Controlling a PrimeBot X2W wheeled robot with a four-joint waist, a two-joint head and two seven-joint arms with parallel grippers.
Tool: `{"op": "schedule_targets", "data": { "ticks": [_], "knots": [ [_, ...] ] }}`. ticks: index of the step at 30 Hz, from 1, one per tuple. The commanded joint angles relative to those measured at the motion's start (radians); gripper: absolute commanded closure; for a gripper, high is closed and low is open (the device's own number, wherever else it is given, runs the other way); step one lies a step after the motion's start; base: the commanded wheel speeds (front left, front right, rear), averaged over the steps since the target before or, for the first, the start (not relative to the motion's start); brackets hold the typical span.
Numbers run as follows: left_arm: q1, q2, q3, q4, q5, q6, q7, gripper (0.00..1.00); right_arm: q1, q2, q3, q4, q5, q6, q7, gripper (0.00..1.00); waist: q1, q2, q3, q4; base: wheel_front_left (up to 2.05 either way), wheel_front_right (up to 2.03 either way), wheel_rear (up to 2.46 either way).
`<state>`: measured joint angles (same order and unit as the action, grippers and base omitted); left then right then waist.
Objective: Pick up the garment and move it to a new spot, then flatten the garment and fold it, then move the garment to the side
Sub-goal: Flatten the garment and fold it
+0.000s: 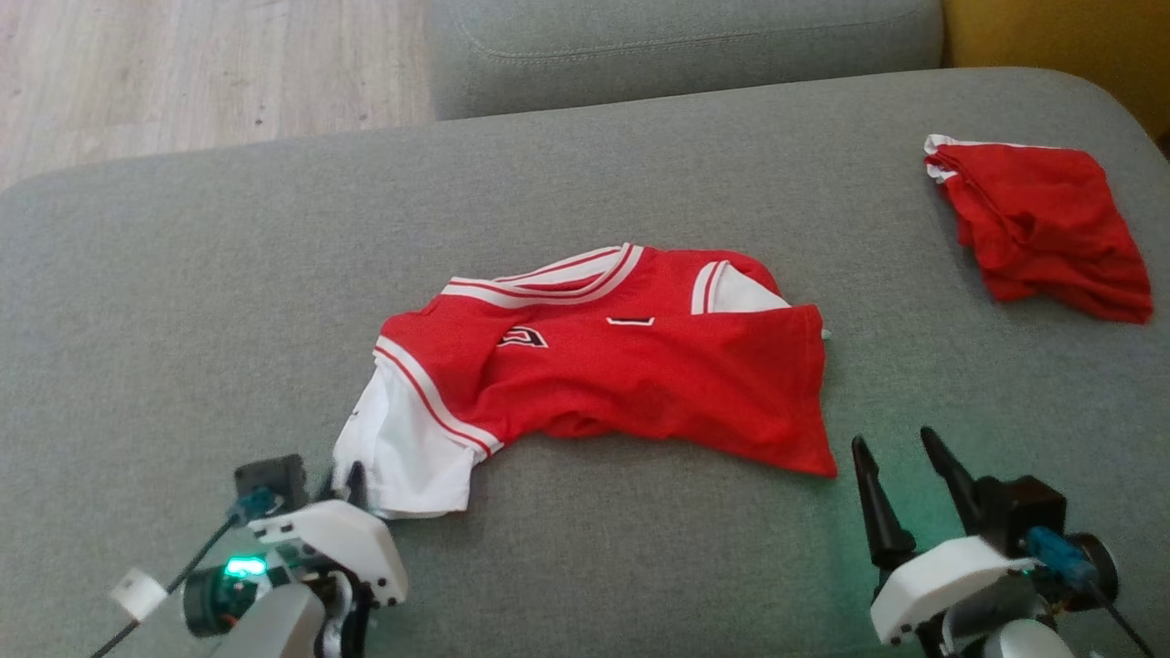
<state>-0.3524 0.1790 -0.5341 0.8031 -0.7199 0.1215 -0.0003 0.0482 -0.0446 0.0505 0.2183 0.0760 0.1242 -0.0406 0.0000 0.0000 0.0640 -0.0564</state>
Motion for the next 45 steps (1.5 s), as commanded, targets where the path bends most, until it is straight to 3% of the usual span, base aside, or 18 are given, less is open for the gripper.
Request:
{"op": "schedule_targets", "data": {
  "ticks": [1,7,21,22,24,25,26,27,32,37,43,45],
  "knots": [
    [-0.019,0.001,0.009,-0.003,0.005,-0.005,0.015,1.0,-0.043,-0.006,0.019,-0.02,-0.009,0.007,0.011,0.0,0.0,0.0,-0.001,0.004,0.0,0.0,0.0],
    [-0.022,0.006,-0.01,-0.041,0.023,-0.004,0.002,1.0,-0.083,-0.006,0.009,0.06,-0.013,0.007,0.058,0.0,0.0,0.0,-0.003,0.032,0.0,0.0,0.0],
    [0.017,0.029,-0.009,-0.201,0.043,0.041,-0.07,1.0,-0.205,-0.006,0.034,0.389,0.0,0.007,0.087,0.0,0.0,0.0,-0.01,0.095,0.0,0.0,0.0],
    [0.023,0.032,-0.008,-0.213,0.043,0.045,-0.072,1.0,-0.212,-0.006,0.04,0.406,0.002,0.007,0.083,0.05,0.0,0.0,-0.012,0.097,0.0,0.0,0.0],
    [0.037,0.038,-0.005,-0.237,0.043,0.054,-0.08,1.0,-0.225,-0.006,0.054,0.437,0.003,0.007,0.075,0.54,0.0,0.0,-0.015,0.1,0.0,0.0,0.0],
    [0.045,0.041,-0.003,-0.248,0.042,0.059,-0.084,1.0,-0.23,-0.006,0.062,0.45,0.009,0.007,0.072,0.67,0.0,0.0,-0.017,0.101,0.0,0.0,0.0],
    [0.053,0.043,0.0,-0.259,0.04,0.063,-0.087,1.0,-0.236,-0.006,0.073,0.464,0.013,0.007,0.071,0.95,0.0,0.0,-0.019,0.101,0.0,0.0,0.0],
    [0.061,0.046,0.002,-0.269,0.038,0.066,-0.089,1.0,-0.24,-0.006,0.083,0.476,0.02,0.007,0.07,1.0,0.0,0.0,-0.022,0.101,0.0,0.0,0.0],
    [0.099,0.053,0.016,-0.333,0.02,0.076,-0.101,1.0,-0.262,-0.006,0.115,0.493,0.076,0.007,0.035,1.0,0.0,0.0,-0.048,0.096,0.0,0.0,0.0],
    [0.131,0.033,0.085,-0.432,-0.085,0.043,-0.105,1.0,-0.286,-0.006,0.136,0.434,0.152,0.007,-0.012,1.0,0.0,0.0,-0.086,0.08,0.0,0.0,0.0],
    [0.133,0.035,0.167,-0.614,-0.181,0.023,-0.101,1.0,-0.303,-0.006,0.127,0.255,0.253,0.007,-0.02,1.0,0.0,0.0,-0.139,0.062,0.0,0.0,0.0],
    [0.131,0.036,0.212,-0.736,-0.234,0.02,-0.092,1.0,-0.294,-0.007,0.099,0.122,0.278,0.007,0.008,1.0,0.0,0.0,-0.164,0.053,0.0,0.0,0.0]
  ]
}}
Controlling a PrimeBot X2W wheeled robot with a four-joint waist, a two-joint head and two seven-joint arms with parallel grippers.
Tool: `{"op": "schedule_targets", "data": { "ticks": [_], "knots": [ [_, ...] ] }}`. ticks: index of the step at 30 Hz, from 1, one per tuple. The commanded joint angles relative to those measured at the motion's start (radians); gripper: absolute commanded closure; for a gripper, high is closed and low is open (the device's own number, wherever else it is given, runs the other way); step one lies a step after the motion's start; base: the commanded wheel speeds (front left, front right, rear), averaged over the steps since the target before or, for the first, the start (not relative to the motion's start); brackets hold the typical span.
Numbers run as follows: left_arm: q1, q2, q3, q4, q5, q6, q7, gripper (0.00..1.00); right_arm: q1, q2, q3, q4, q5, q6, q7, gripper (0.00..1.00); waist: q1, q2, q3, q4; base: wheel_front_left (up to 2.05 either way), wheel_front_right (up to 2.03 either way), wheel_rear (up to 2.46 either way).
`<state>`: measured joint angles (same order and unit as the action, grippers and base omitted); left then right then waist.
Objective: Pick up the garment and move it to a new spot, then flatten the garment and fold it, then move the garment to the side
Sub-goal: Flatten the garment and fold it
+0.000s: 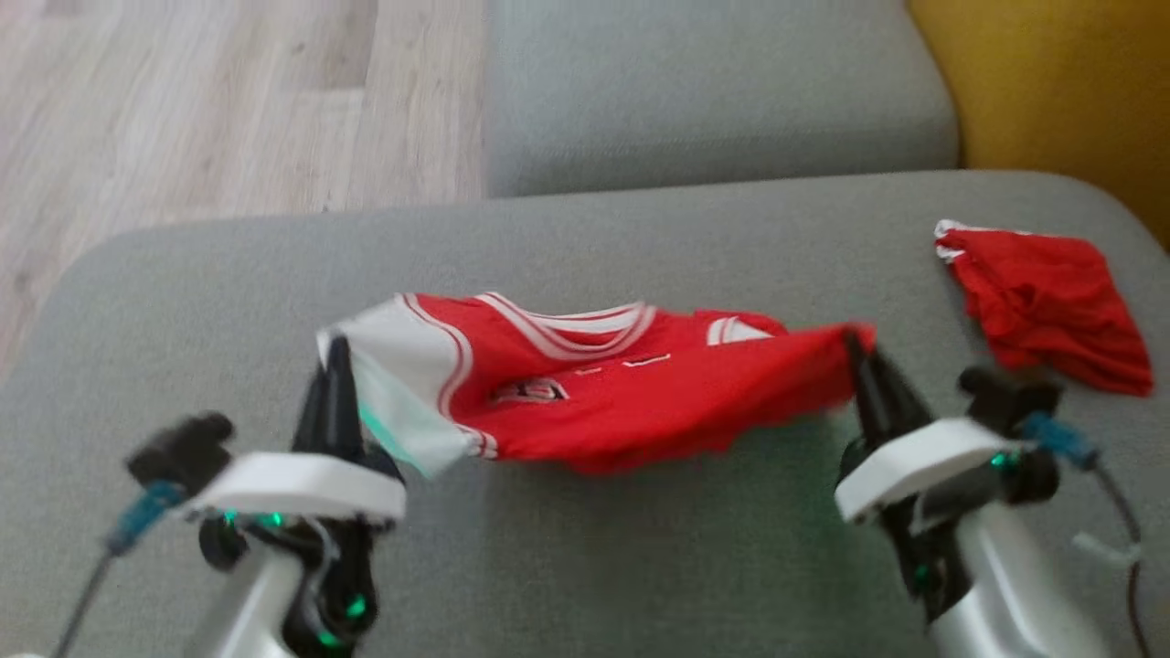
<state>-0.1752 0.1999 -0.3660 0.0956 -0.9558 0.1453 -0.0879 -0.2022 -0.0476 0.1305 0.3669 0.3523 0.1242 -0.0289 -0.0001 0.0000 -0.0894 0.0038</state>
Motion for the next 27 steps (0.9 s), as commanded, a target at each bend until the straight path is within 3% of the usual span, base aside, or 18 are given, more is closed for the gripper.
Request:
{"op": "schedule_targets", "data": {
  "ticks": [1,11,17,22,27],
  "knots": [
    [-0.046,0.016,0.06,-0.072,-0.017,-0.001,0.002,1.0,-0.039,-0.007,0.008,-0.077,0.006,0.007,0.011,1.0,0.0001,0.0,-0.019,-0.011,0.0,0.0,0.0],
    [-0.11,0.099,0.191,-0.494,-0.089,0.096,0.105,1.0,0.028,-0.042,-0.118,-0.625,0.016,0.007,0.209,1.0,0.0001,0.0,-0.068,-0.042,0.0,0.0,0.0],
    [-0.211,0.165,0.204,-0.678,-0.081,0.149,0.203,1.0,0.029,-0.035,-0.178,-0.884,0.012,0.007,0.321,1.0,0.0001,0.0,-0.069,-0.055,0.0,0.0,0.0],
    [-0.298,0.202,0.189,-0.705,-0.068,0.17,0.268,1.0,0.009,-0.029,-0.204,-0.955,0.012,0.007,0.378,1.0,0.0001,0.0,-0.055,-0.055,0.0,0.0,0.0],
    [-0.391,0.211,0.145,-0.619,-0.056,0.167,0.317,1.0,-0.028,-0.019,-0.216,-0.897,0.034,0.007,0.412,1.0,0.0001,0.0,-0.008,-0.048,0.0,0.0,0.0]
  ]
}}
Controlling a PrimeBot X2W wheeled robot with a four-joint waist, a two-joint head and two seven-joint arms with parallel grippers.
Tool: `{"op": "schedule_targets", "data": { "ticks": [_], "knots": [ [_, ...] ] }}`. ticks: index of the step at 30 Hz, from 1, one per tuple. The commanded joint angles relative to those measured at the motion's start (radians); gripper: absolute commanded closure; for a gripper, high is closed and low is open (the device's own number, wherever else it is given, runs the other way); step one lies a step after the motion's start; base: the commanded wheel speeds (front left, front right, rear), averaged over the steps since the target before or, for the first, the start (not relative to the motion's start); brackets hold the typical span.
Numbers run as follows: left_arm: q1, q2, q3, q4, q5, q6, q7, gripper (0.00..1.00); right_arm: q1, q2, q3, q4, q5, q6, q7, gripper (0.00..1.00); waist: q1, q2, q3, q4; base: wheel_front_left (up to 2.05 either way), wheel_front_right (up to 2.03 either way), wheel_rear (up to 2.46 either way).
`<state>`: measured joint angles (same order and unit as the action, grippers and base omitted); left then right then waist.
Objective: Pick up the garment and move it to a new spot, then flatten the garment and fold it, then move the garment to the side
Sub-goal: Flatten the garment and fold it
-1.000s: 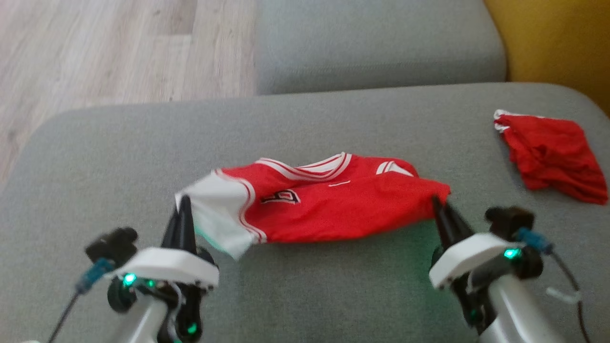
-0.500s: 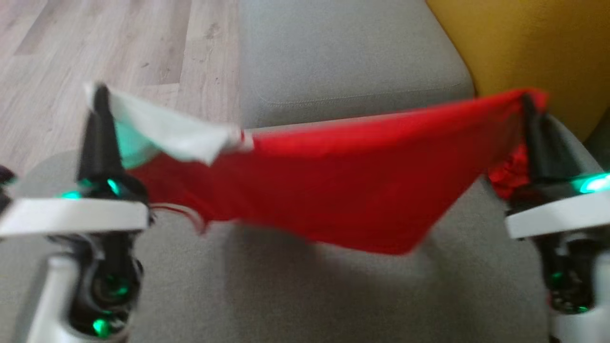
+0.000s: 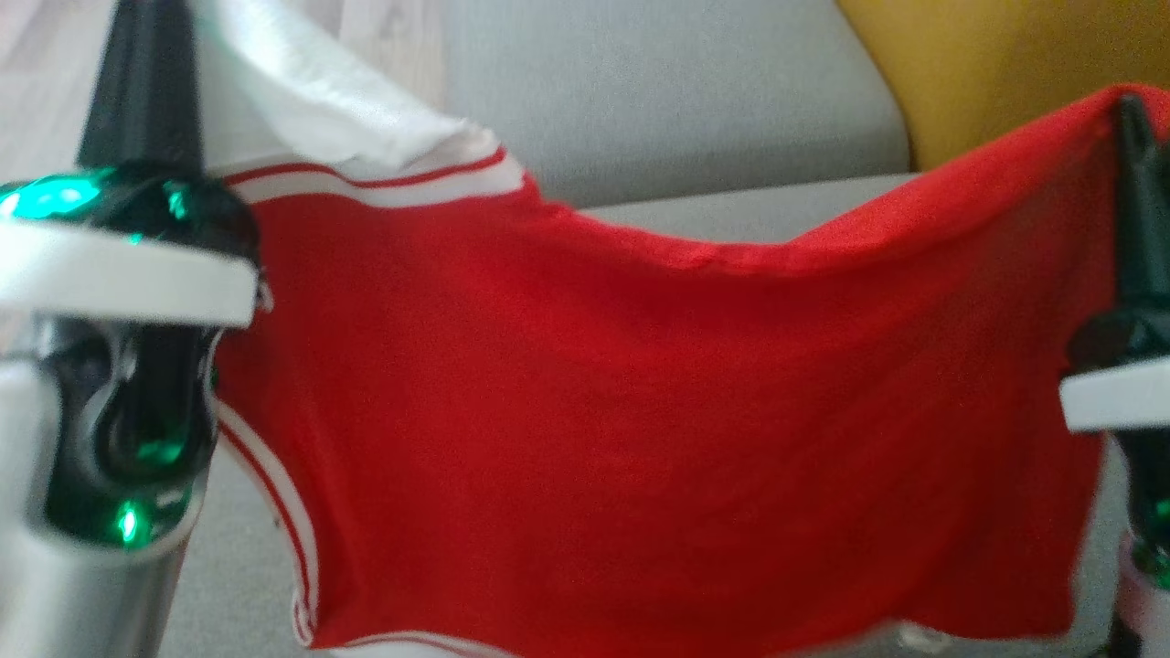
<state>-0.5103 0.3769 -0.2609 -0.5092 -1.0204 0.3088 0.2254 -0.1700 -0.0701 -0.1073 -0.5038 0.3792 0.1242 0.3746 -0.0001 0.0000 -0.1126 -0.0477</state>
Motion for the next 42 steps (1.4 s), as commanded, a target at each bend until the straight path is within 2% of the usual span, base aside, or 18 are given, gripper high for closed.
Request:
{"op": "schedule_targets", "data": {
  "ticks": [1,7,13,19,23,27,33,38,42],
  "knots": [
    [-0.073,0.035,0.032,0.014,0.013,0.002,0.01,1.0,-0.073,0.005,0.023,0.0,0.013,0.007,0.01,1.0,0.0001,0.0,0.03,0.004,0.0,0.0,0.0],
    [-0.238,0.041,-0.011,0.257,0.064,-0.032,0.026,1.0,-0.251,0.004,0.051,0.237,0.007,0.007,-0.015,1.0,0.0001,0.0,0.148,0.0,0.0,0.0,0.0],
    [-0.549,0.021,-0.046,0.59,0.181,-0.091,-0.048,1.0,-0.61,-0.003,0.085,0.586,-0.067,0.007,-0.133,1.0,0.0001,0.0,0.294,0.0,0.0,0.0,0.0],
    [-0.815,-0.07,-0.078,0.904,0.266,-0.147,-0.208,1.0,-0.951,0.005,0.061,0.966,-0.182,0.007,-0.289,1.0,0.0001,0.0,0.368,0.033,0.0,0.0,0.0],
    [-0.9,-0.143,-0.096,1.062,0.279,-0.19,-0.306,1.0,-1.086,0.008,0.021,1.171,-0.271,0.007,-0.377,1.0,0.0001,0.0,0.407,0.075,0.0,0.0,0.0],
    [-0.876,-0.206,-0.134,1.182,0.277,-0.249,-0.362,1.0,-1.112,0.0,0.016,1.34,-0.359,0.007,-0.476,1.0,0.0001,0.0,0.441,0.115,0.0,0.0,0.0],
    [-0.778,-0.25,-0.172,1.292,0.268,-0.325,-0.423,1.0,-1.058,-0.007,-0.036,1.541,-0.42,0.007,-0.585,1.0,0.0001,0.0,0.495,0.141,0.0,0.0,0.0],
    [-0.691,-0.261,-0.172,1.321,0.248,-0.371,-0.456,1.0,-1.005,0.002,-0.065,1.619,-0.417,0.007,-0.62,1.0,0.0001,0.0,0.506,0.136,0.0,0.0,0.0],
    [-0.591,-0.247,-0.16,1.288,0.233,-0.401,-0.476,1.0,-0.955,0.013,-0.054,1.634,-0.369,0.007,-0.634,1.0,0.0001,0.0,0.497,0.123,0.0,0.0,0.0]
  ]
}}
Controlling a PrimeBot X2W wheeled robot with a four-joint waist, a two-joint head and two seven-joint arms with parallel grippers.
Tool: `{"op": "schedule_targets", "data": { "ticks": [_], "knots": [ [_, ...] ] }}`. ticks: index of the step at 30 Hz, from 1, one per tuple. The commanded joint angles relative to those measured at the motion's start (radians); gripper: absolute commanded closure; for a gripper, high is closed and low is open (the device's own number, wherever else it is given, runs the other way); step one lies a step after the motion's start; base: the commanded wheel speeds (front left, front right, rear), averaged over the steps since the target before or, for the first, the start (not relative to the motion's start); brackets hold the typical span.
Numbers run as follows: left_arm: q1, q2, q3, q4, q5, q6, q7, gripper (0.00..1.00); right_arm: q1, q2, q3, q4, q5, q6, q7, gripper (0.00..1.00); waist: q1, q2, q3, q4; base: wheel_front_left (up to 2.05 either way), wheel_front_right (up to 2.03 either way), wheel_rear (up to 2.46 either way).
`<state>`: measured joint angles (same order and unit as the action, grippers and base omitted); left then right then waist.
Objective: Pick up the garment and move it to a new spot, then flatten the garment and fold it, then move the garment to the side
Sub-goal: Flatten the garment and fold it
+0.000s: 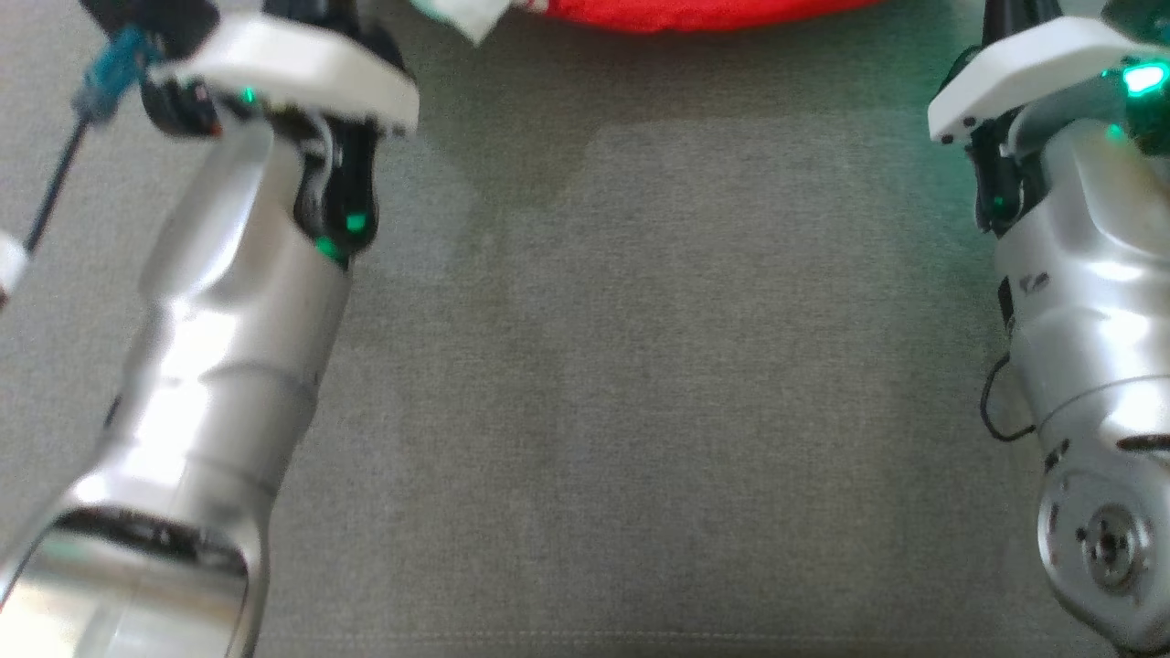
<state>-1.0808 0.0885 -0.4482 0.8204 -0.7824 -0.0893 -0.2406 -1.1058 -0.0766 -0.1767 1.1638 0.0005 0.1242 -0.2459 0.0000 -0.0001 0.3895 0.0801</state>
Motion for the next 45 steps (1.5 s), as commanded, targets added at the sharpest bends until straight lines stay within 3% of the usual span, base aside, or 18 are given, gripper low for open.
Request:
{"op": "schedule_targets", "data": {
  "ticks": [1,7,13,18,22,27,35,45],
  "knots": [
    [0.007,0.049,0.032,-0.06,-0.007,-0.007,-0.013,1.0,-0.004,0.021,0.025,-0.043,0.025,0.007,-0.015,1.0,0.0,0.0001,-0.009,-0.009,0.0,0.0,0.0],
    [0.224,0.109,0.09,-0.238,-0.011,-0.011,-0.02,1.0,0.141,0.026,0.128,-0.174,0.187,0.007,-0.016,1.0,0.0,0.0001,-0.063,-0.034,0.0,0.0,0.0],
    [0.558,0.138,0.14,-0.488,-0.012,0.036,-0.021,1.0,0.357,0.026,0.233,-0.319,0.316,0.007,-0.016,1.0,0.0,0.0001,-0.178,-0.049,0.0,0.0,0.0],
    [0.822,0.159,0.134,-0.695,-0.026,0.1,-0.006,1.0,0.569,0.019,0.249,-0.446,0.353,0.007,-0.016,1.0,0.0,0.0001,-0.292,-0.04,0.0,0.0,0.0],
    [1.065,0.195,0.135,-0.889,-0.034,0.187,0.025,1.0,0.788,0.021,0.236,-0.584,0.378,0.007,-0.016,1.0,0.0,0.0001,-0.38,-0.041,0.0,0.0,0.0],
    [1.254,0.221,0.128,-1.038,-0.03,0.257,0.046,1.0,0.985,0.025,0.212,-0.745,0.4,0.007,0.026,1.0,0.0,0.0001,-0.417,-0.044,0.0,0.0,0.0],
    [1.372,0.239,0.098,-1.13,-0.023,0.303,0.079,1.0,1.192,0.026,0.182,-0.957,0.434,0.007,0.141,1.0,0.0,0.0001,-0.416,-0.043,0.0,0.0,0.0],
    [1.306,0.222,0.073,-1.038,-0.018,0.278,0.082,1.0,1.158,0.026,0.194,-0.904,0.419,0.007,0.194,1.0,0.0,0.0001,-0.369,-0.038,0.0,0.0,0.0]
  ]
}}
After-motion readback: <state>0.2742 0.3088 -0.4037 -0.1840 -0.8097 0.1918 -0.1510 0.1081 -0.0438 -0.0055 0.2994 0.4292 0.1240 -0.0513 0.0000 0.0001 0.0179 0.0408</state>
